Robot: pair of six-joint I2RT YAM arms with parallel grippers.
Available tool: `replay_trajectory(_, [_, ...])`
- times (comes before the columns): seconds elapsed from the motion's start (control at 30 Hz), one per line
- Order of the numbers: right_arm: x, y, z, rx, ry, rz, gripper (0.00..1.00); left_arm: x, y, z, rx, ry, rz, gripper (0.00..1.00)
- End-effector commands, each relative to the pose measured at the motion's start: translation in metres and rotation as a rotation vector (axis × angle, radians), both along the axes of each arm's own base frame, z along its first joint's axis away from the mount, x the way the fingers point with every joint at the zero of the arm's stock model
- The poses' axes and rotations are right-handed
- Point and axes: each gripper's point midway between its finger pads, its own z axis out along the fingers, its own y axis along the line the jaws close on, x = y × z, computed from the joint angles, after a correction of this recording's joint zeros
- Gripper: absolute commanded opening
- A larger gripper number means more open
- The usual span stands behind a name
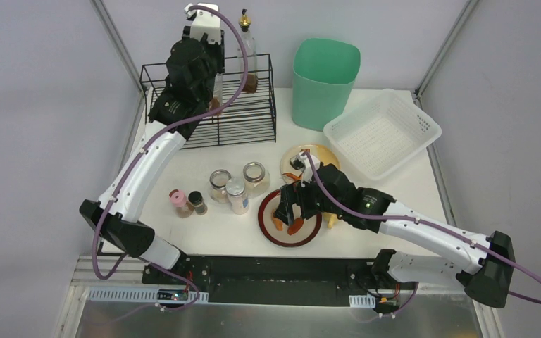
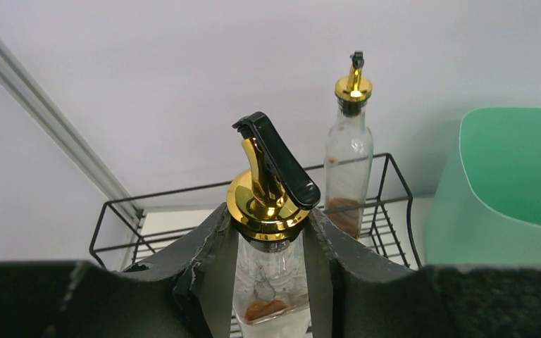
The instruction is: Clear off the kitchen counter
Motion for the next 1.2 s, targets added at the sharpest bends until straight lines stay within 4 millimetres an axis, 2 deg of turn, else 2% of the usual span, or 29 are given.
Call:
replay_trajectory(0.0, [0.001, 0.005, 0.001, 0.019, -0.025, 0.015, 0.99, -0.001, 0.017, 0.086, -0.081, -0.248, 0.048, 0.00])
replay_trajectory(0.33, [0.002, 0.006, -0.002, 0.024, -0.029, 0.016, 0.99, 0.041, 0.021, 0.110, -0.149, -0.329, 0.077, 0.00])
replay_trajectory(0.57, [0.006, 0.006, -0.010, 0.004, -0.031, 0.003, 0.99, 0.072, 0.030, 0.119, -0.198, -0.364, 0.084, 0.00])
replay_trajectory(0.77, [0.015, 0.005, -0.022, -0.035, -0.046, -0.035, 0.99, 0.090, 0.028, 0.133, -0.220, -0.415, 0.068, 0.00])
replay_trajectory(0.9, [0.018, 0.006, -0.023, -0.045, -0.050, -0.044, 0.99, 0.102, 0.025, 0.131, -0.224, -0.435, 0.062, 0.00])
replay_trajectory(1.17, [0.021, 0.005, -0.023, -0.051, -0.059, -0.053, 0.99, 0.129, 0.031, 0.110, -0.253, -0.422, 0.060, 0.00])
